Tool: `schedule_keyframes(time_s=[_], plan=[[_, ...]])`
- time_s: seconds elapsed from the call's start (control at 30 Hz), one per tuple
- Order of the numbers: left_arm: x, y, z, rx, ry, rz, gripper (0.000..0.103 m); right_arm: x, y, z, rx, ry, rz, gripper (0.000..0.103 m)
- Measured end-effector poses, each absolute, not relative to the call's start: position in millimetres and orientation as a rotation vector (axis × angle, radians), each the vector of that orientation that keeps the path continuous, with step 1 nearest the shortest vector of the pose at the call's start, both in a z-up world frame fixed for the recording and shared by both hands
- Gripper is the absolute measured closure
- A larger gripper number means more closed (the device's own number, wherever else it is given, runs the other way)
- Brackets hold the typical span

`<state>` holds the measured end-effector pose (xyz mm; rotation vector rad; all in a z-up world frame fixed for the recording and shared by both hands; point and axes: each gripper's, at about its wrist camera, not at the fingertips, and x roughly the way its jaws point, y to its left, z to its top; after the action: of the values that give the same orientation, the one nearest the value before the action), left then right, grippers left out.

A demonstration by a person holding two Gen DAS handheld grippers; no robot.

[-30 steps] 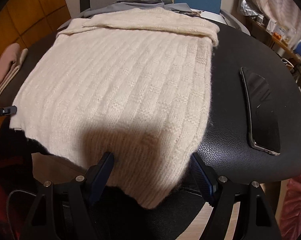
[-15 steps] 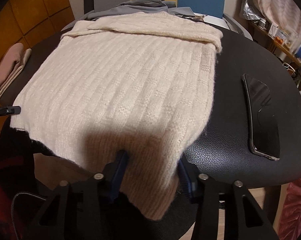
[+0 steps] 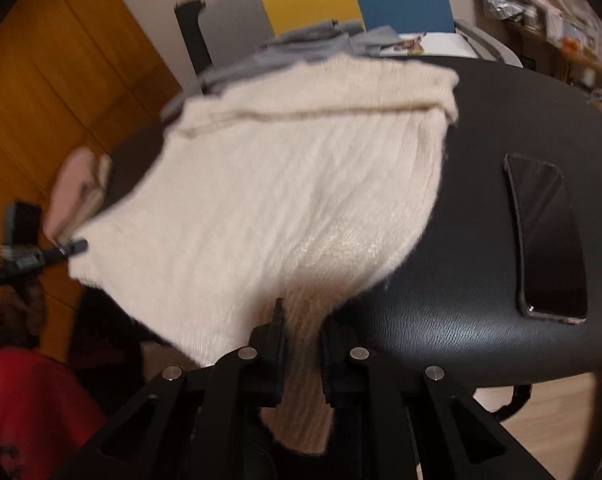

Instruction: Fold clothes

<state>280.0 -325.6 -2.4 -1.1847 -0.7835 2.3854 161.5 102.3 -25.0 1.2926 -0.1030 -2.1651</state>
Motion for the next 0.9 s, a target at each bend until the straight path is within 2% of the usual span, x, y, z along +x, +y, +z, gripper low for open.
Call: schedule_keyframes(time_s=[0.27, 0.57, 0.73, 0.9], plan=[[309.0, -338.5, 26.7, -0.984, -0.966, 2.345, 0.097, 168.5, 117.7, -5.9, 1.314, -0.267, -2.049, 0.09], [342.7, -354.4, 68.4, -0.767, -1.126, 2.283, 0.097, 176.8, 136.3, 25.4, 1.245, -0.653, -1.833, 0.091], [296.6, -364.5, 94.1, -0.698, -1.145, 2.256, 0.097, 136.8, 139.8, 42.7, 1.123, -0.768, -1.835, 0.091], [231.8, -375.2, 84.9, -0.733, -1.221, 2.26, 0.097, 78.9, 146.8, 39.7, 1.071, -0.934, -1.843, 0.091]])
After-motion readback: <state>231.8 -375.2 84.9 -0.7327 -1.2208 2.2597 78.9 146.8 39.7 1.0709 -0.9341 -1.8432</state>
